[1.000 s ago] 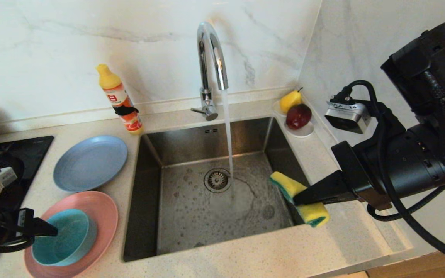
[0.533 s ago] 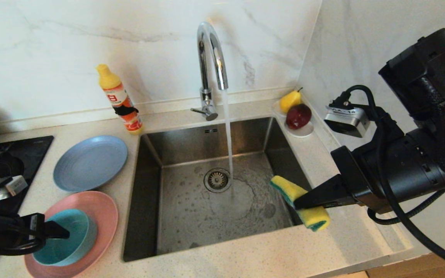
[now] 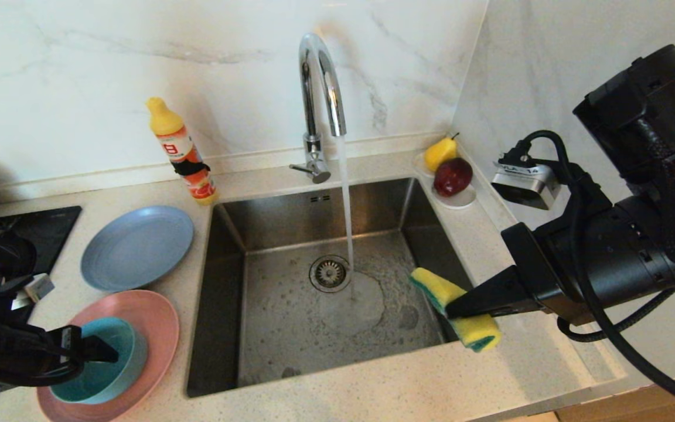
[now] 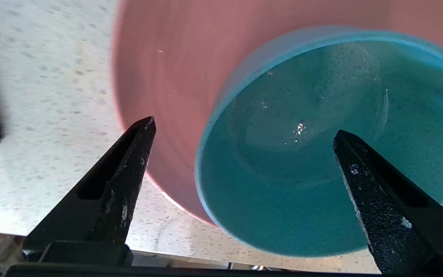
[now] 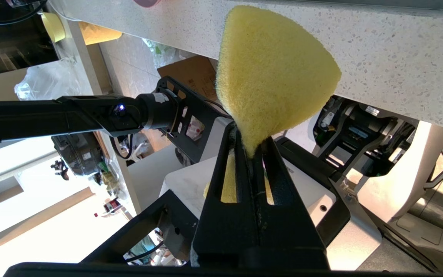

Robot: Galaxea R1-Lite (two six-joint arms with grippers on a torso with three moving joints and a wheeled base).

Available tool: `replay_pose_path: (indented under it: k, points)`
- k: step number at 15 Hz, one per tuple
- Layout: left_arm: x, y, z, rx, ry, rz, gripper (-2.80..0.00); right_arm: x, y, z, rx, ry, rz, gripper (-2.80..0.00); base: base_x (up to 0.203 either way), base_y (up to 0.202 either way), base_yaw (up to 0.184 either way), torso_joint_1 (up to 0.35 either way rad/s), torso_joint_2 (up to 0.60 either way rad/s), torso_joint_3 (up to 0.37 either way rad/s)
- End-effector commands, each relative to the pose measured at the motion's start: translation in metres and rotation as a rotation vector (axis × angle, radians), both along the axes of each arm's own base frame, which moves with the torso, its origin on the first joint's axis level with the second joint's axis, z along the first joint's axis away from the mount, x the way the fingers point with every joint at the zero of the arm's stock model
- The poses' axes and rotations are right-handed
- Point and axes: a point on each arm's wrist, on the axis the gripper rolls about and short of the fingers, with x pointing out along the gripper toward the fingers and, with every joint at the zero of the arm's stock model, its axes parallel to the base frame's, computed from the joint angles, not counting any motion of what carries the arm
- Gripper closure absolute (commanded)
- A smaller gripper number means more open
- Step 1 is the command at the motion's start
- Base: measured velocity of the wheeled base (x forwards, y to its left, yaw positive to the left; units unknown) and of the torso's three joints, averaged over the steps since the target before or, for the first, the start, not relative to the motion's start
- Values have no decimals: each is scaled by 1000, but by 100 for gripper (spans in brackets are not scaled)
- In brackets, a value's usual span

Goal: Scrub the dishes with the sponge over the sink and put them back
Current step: Wash the bowl

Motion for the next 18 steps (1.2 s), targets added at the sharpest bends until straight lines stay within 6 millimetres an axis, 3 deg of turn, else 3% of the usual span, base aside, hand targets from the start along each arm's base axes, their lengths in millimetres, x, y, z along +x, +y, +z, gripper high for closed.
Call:
replay_pose_path:
  k: [1,11,12,18]
  points:
    - [3,0,-10,-17,38,-2,-280,0,0,-1,-2,9,0,0,0,0,0,0,0,0]
    - [16,-4,-18,-23,17,-2,-280,-4,-3,-3,-6,14,1,0,0,0,0,0,0,0]
    - [16,-4,-18,-20,17,0,0,-5,-3,-2,-4,11,1,0,0,0,0,0,0,0]
    - [17,-4,-15,-16,3,3,0,-4,-3,-2,-5,12,1,0,0,0,0,0,0,0]
